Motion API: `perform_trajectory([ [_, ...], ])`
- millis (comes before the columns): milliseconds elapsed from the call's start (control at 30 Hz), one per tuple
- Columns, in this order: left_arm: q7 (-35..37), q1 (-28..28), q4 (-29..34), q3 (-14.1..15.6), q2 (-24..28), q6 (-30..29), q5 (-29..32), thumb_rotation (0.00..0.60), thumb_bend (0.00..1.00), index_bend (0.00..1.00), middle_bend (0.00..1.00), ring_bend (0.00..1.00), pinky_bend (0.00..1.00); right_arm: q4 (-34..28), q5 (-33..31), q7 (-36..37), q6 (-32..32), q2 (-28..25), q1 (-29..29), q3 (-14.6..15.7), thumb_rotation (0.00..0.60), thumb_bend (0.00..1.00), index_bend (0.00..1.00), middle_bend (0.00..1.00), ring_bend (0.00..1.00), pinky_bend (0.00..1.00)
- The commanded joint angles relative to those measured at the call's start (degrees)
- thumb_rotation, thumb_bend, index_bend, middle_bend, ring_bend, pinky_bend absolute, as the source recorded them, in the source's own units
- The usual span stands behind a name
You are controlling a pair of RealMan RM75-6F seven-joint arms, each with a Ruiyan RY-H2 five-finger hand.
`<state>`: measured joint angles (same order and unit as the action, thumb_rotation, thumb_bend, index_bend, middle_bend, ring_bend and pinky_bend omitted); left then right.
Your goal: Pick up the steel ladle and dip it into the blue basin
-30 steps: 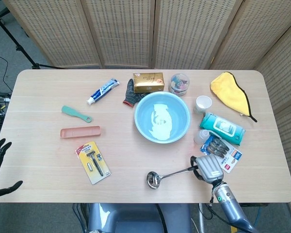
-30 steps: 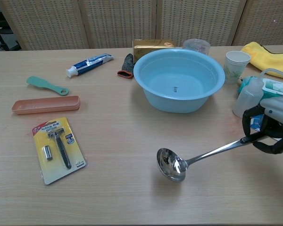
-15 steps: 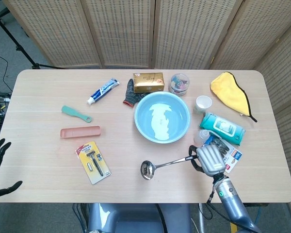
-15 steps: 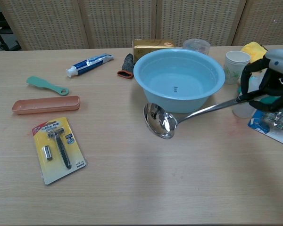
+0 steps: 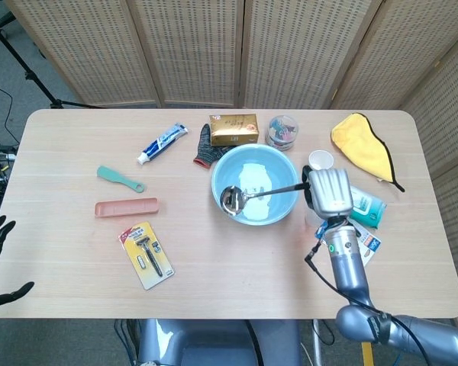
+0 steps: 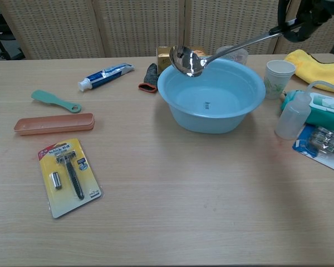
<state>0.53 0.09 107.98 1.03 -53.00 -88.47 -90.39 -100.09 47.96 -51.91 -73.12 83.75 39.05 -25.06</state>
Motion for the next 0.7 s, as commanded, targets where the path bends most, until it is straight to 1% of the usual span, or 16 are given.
perform_trajectory([
  [33, -0.4, -0.5, 0.0, -0.3, -0.2, 0.8, 0.9, 0.600, 0.00, 0.00, 0.00, 0.00, 0.00, 8.5, -4.0, -4.7, -2.6, 4.6, 4.6, -2.2, 0.600, 0.97, 0.81, 0.93, 0.85, 1.00],
  [200, -1.0, -1.2, 0.0, -0.9, -0.4, 2.3, 2.8, 0.600, 0.00, 0.00, 0.00, 0.00, 0.00, 18.9, -4.9, -5.3, -2.8, 9.8, 7.9, -1.0, 0.600, 0.98, 0.81, 0.93, 0.85, 1.00],
  [367, -1.4, -1.9, 0.1, -1.5, -0.6, 3.4, 4.5, 0.600, 0.00, 0.00, 0.00, 0.00, 0.00, 26.9, -4.5, -3.5, -1.0, 13.7, 9.5, 0.8, 0.600, 0.98, 0.81, 0.93, 0.85, 1.00],
  [467, -1.7, -2.4, 0.0, -1.8, -0.7, 4.6, 5.8, 0.600, 0.00, 0.00, 0.00, 0.00, 0.00, 35.4, -3.4, -2.2, -0.3, 17.8, 10.8, 2.2, 0.600, 1.00, 0.81, 0.93, 0.85, 1.00],
  [600, -1.9, -2.6, 0.0, -1.9, -0.9, 5.0, 6.3, 0.600, 0.00, 0.00, 0.00, 0.00, 0.00, 47.4, 0.8, 1.1, 0.0, 23.1, 12.1, 4.6, 0.600, 1.00, 0.81, 0.94, 0.86, 1.00],
  [700, -1.9, -2.7, 0.0, -2.0, -0.9, 5.0, 6.5, 0.600, 0.00, 0.00, 0.00, 0.00, 0.00, 54.2, 3.2, 3.0, 0.0, 26.0, 12.7, 5.7, 0.600, 1.00, 0.81, 0.94, 0.86, 1.00],
])
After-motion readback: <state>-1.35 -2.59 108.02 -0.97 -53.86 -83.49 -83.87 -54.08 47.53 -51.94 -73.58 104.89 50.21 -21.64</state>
